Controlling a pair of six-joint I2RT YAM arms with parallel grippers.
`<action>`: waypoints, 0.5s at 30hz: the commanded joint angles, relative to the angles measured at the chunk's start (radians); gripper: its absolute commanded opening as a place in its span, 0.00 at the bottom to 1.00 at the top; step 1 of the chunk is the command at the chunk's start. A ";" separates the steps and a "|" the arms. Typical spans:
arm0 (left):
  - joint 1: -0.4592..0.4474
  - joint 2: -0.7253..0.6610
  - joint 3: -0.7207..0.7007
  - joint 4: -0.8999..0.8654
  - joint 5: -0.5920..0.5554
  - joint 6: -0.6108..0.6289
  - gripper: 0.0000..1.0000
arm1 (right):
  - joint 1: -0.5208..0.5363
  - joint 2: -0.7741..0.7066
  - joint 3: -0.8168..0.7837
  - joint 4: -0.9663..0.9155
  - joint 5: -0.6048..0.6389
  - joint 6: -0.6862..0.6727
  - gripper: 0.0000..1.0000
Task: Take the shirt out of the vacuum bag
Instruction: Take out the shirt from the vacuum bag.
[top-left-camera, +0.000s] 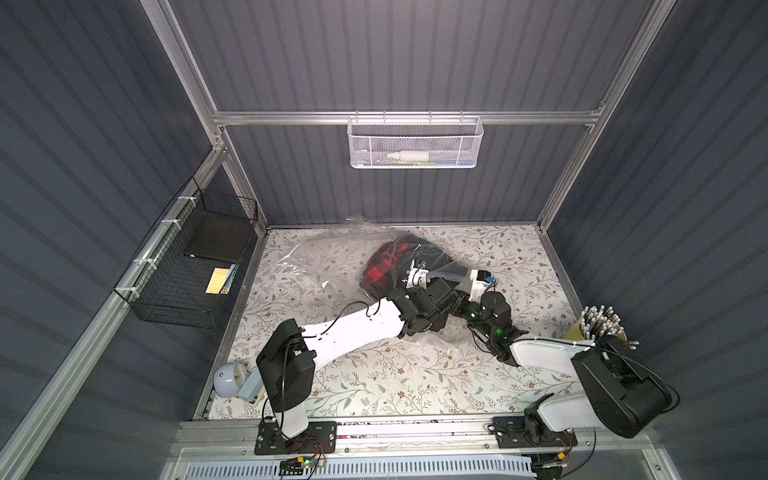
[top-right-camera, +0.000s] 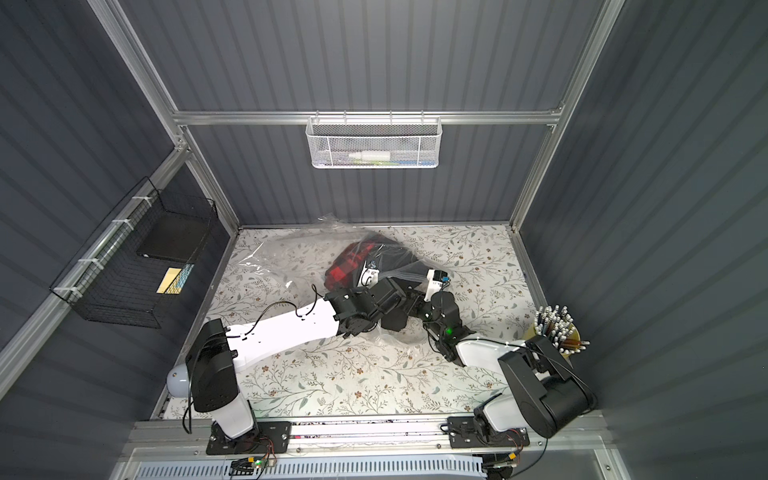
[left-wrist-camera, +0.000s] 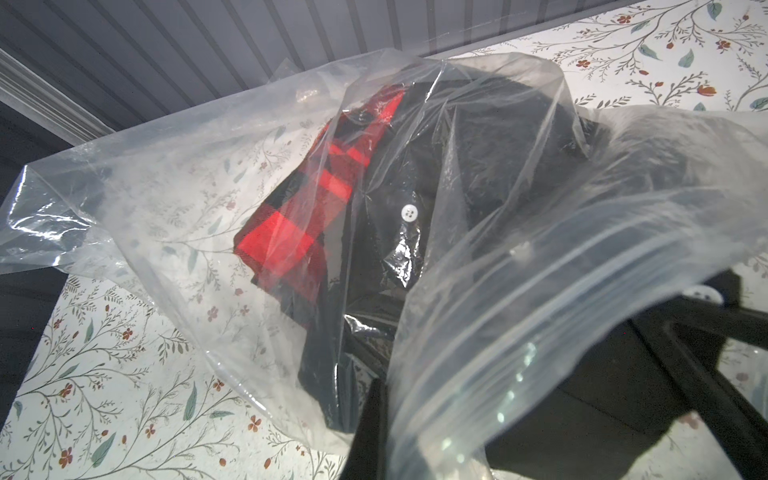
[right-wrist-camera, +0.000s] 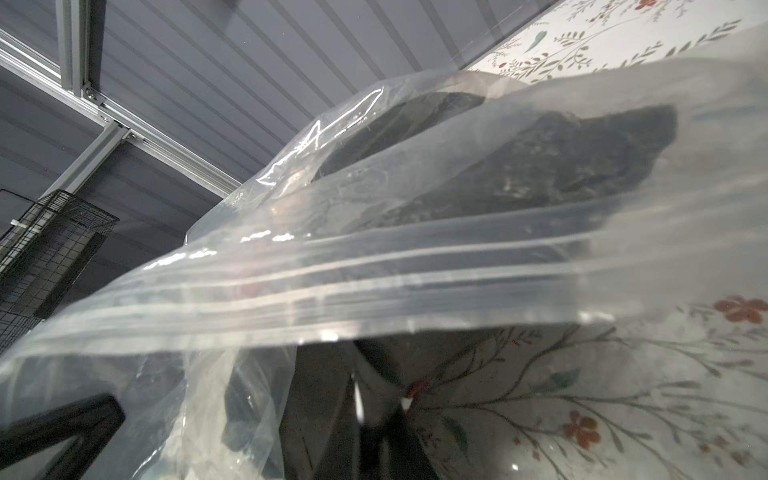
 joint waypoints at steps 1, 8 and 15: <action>0.002 -0.030 -0.017 -0.017 -0.003 -0.012 0.00 | 0.003 -0.072 -0.039 -0.030 0.025 -0.028 0.00; 0.004 -0.028 -0.022 -0.015 -0.011 -0.009 0.00 | 0.005 -0.307 -0.089 -0.161 0.054 -0.050 0.00; 0.007 -0.017 -0.022 -0.010 -0.006 -0.004 0.00 | 0.004 -0.532 -0.047 -0.351 0.064 -0.074 0.00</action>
